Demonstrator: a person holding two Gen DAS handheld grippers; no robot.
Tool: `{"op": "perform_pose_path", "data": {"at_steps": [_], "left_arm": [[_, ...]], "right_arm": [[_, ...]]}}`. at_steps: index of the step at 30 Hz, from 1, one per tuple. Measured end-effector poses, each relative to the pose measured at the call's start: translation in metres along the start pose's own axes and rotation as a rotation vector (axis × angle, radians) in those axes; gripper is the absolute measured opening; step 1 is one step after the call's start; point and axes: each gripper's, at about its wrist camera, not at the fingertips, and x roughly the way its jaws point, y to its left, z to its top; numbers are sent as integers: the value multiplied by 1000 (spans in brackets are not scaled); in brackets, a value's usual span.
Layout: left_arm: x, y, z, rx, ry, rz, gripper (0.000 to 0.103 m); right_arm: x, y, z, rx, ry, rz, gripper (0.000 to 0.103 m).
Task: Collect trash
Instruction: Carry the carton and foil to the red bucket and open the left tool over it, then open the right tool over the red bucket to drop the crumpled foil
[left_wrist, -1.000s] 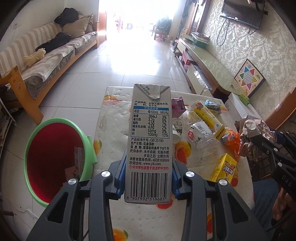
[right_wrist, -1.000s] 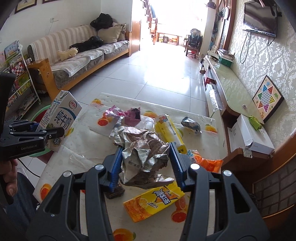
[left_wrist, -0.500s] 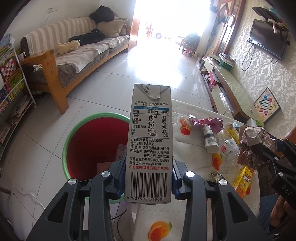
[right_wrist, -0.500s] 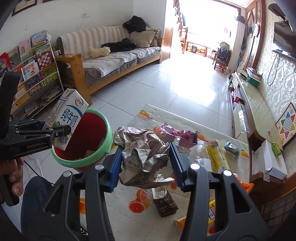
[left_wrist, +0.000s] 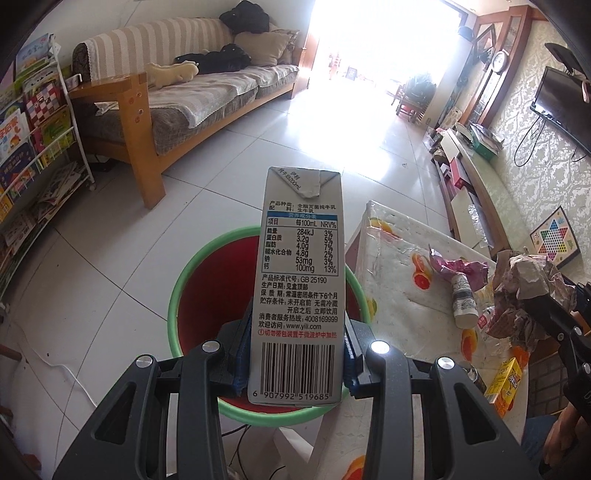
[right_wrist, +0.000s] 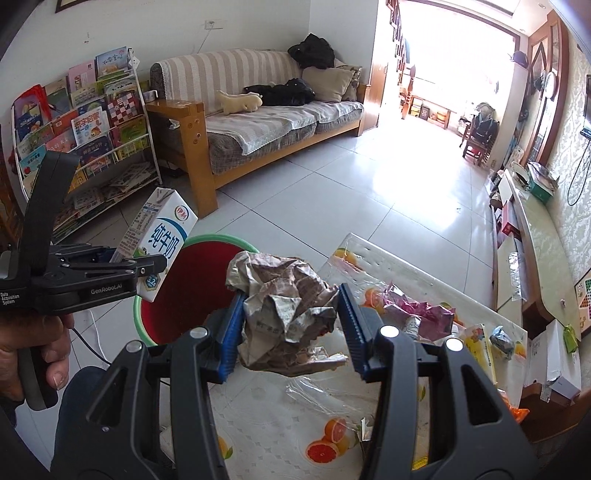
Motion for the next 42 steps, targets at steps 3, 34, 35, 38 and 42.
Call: {"op": "perform_pose_path", "data": {"at_steps": [3,34,35,38,42], "left_arm": [[5,5,1,-2,7,11,62],[-8,97,-9,-168,-27,131,92],[-8,100,-9,-172,-26,134,92],[-9,104,-11,-184,-26,136,92],[-8,104,-12,-186,-27,129,92]], "right_arm": [[8,6,2,-4,9,8,47],[78,85,34,-94,62,156,63],[77,86,35,-91,54,156,72],[75,88,37,-93,44,160,78],[68,85,37,-89,23,149,89]]}}
